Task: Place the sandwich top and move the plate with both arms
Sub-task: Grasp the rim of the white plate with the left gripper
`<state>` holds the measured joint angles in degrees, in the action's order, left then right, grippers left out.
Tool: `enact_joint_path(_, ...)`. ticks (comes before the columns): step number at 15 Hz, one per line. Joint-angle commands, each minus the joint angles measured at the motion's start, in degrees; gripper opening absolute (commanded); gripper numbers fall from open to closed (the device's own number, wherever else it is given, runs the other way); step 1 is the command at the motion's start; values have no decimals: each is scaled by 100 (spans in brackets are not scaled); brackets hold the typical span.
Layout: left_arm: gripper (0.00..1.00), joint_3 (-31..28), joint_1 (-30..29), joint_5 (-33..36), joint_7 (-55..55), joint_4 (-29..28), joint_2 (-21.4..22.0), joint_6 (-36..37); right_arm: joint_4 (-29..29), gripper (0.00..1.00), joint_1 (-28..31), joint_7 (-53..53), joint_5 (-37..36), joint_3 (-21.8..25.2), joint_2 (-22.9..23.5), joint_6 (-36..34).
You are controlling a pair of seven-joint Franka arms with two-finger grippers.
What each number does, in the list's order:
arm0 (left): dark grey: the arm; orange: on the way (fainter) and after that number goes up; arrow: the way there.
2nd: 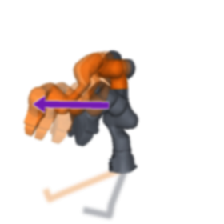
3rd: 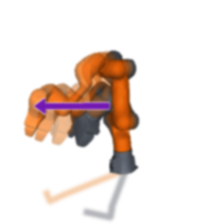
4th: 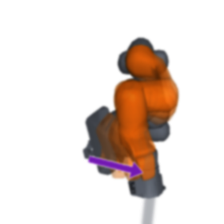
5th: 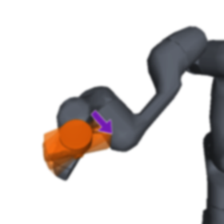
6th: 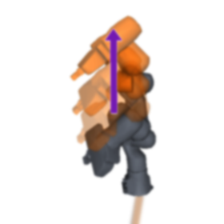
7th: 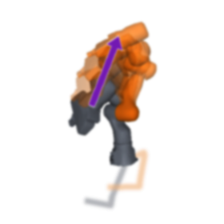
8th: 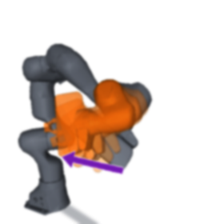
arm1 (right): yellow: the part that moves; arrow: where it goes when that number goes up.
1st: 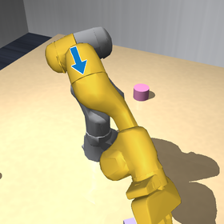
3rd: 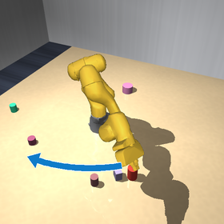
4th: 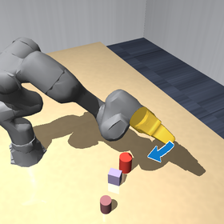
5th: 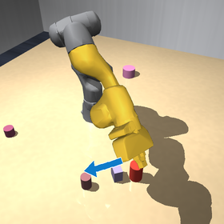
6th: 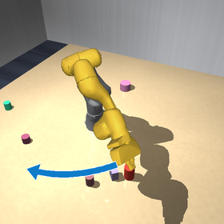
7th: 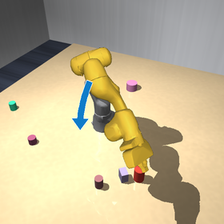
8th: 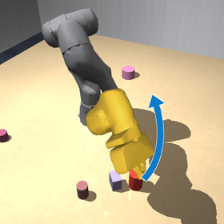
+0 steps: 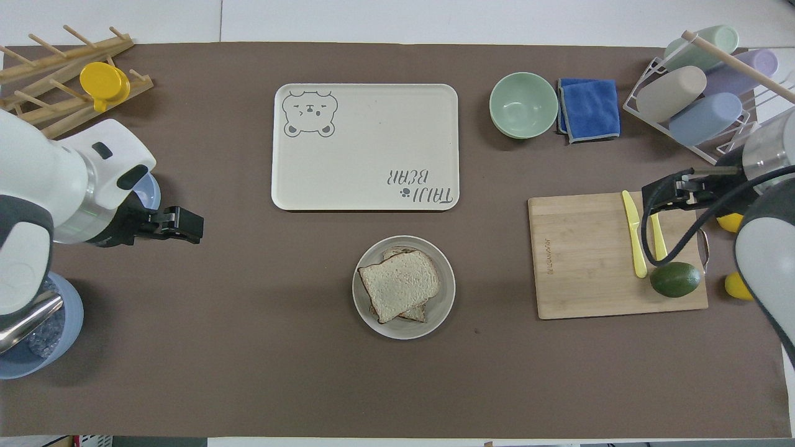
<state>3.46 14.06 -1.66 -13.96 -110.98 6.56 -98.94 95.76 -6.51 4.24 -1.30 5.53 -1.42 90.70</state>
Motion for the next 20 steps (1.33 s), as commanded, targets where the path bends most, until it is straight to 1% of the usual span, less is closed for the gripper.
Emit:
enact_joint_path(1,100,-74,500,-132,-675,-1169,486,-984,-356,100,63,-352,50,-26,151,-114)
enact_joint_path(3,100,-65,773,-369,-1160,-1486,408,-1459,-277,100,132,-502,68,-8,133,-175)
enact_joint_path(5,100,-65,949,-772,-1206,-1881,294,-1960,-259,100,124,-565,86,-8,116,-272)
enact_joint_path(8,100,-65,1388,-1300,-1206,-2532,48,-3075,-127,100,177,-565,138,-8,36,-272)
enact_joint_path(11,100,-65,1784,-1766,-1179,-2814,-260,-3902,-49,100,186,-486,138,-8,19,-255)
enact_joint_path(12,100,-65,1889,-1950,-1162,-2867,-295,-4061,-39,100,186,-494,138,-26,1,-228)
enact_joint_path(15,98,-65,2135,-2189,-1162,-2876,-637,-4439,-48,100,186,-503,138,-35,1,-228)
enact_joint_path(17,91,-65,2224,-2338,-1162,-2876,-752,-4581,-48,100,186,-521,138,-35,-8,-237)
enact_joint_path(18,86,-65,2216,-2356,-1162,-2868,-753,-4555,-48,100,186,-521,138,-35,-8,-228)
enact_joint_path(20,84,-65,2224,-2365,-1162,-2868,-753,-4564,-118,100,186,-556,130,-35,27,-202)
